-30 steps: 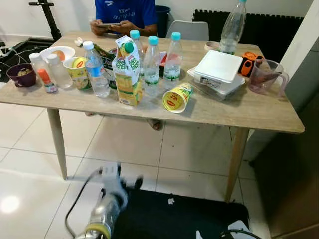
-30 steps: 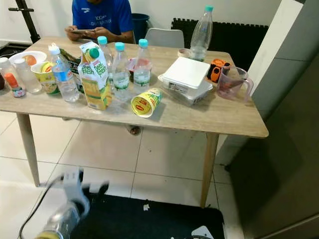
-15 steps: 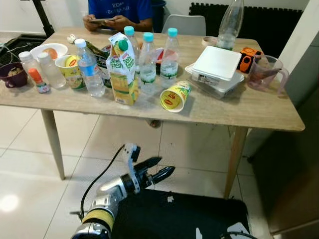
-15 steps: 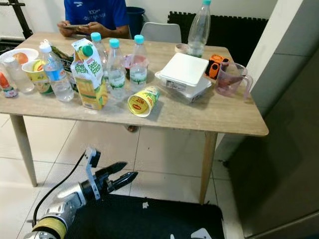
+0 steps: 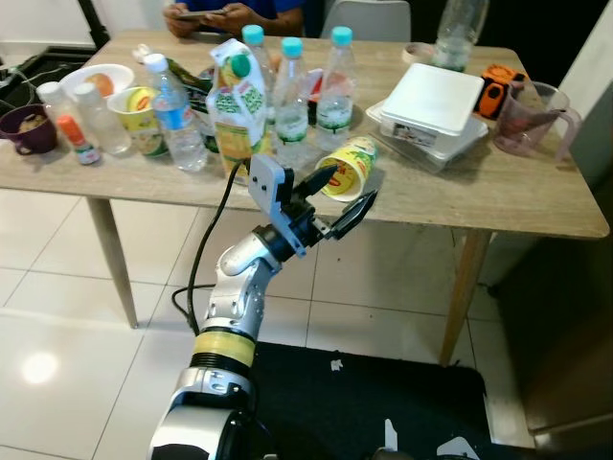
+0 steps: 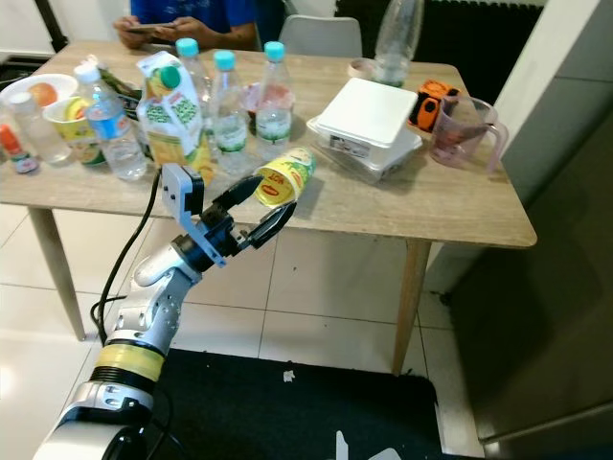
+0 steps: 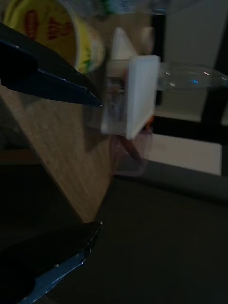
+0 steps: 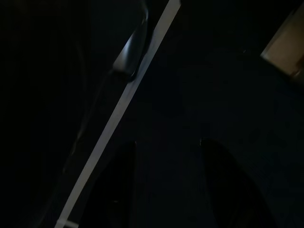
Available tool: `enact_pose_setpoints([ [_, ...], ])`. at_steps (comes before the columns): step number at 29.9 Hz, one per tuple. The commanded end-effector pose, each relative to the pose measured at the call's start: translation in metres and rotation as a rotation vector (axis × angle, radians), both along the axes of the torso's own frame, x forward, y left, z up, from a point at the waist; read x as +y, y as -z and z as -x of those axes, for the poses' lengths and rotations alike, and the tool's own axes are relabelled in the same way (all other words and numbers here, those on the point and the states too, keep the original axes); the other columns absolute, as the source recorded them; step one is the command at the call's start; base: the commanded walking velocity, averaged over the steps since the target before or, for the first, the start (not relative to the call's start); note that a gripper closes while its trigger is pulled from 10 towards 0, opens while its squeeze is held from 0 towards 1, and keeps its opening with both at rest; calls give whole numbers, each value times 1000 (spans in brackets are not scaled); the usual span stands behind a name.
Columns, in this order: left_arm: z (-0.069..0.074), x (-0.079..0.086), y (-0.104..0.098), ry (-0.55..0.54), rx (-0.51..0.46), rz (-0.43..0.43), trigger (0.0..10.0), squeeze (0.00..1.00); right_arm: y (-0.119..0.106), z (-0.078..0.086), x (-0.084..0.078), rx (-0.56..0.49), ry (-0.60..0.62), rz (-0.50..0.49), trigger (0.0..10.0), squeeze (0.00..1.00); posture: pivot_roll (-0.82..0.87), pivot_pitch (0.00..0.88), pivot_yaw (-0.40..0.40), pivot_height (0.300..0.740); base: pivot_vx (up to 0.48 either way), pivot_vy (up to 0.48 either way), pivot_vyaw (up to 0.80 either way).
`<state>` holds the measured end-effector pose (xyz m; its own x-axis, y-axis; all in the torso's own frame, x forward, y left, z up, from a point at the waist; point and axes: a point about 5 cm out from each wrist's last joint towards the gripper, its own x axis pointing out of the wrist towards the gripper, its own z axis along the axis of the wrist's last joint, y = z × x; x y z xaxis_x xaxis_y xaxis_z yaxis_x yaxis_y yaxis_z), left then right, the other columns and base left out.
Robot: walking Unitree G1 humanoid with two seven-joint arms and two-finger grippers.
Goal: Restocking fridge
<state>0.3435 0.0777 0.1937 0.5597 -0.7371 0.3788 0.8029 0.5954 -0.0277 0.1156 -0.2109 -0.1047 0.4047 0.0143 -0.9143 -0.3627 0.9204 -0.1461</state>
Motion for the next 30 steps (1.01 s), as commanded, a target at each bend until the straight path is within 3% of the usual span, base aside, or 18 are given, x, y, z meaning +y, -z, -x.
enact_pose_setpoints([
  [1,-4,-6,3,-38,16,-27,10000,973,4,12,4,22,-13,-5,10000,0,-69,246,6,740,0,0,0],
  [4,-6,-8,2,-58,20,-39,10000,973,4,14,5,25,-15,-7,10000,0,-69,246,6,740,0,0,0],
  [5,-10,-9,0,-91,20,-53,10000,0,5,17,6,28,-16,-9,10000,0,-75,269,10,740,0,0,0],
  [8,-21,-7,-11,-192,17,-74,10000,0,6,25,5,38,-15,-12,10000,0,-82,309,14,740,0,0,0],
  [13,-31,-6,-20,-247,8,-106,10000,0,8,35,2,50,-15,-10,10000,0,-89,354,19,740,0,0,0],
  [30,-46,-31,-47,-240,-9,-119,10000,0,8,42,8,26,-13,-33,10000,0,-115,417,42,740,0,0,0],
])
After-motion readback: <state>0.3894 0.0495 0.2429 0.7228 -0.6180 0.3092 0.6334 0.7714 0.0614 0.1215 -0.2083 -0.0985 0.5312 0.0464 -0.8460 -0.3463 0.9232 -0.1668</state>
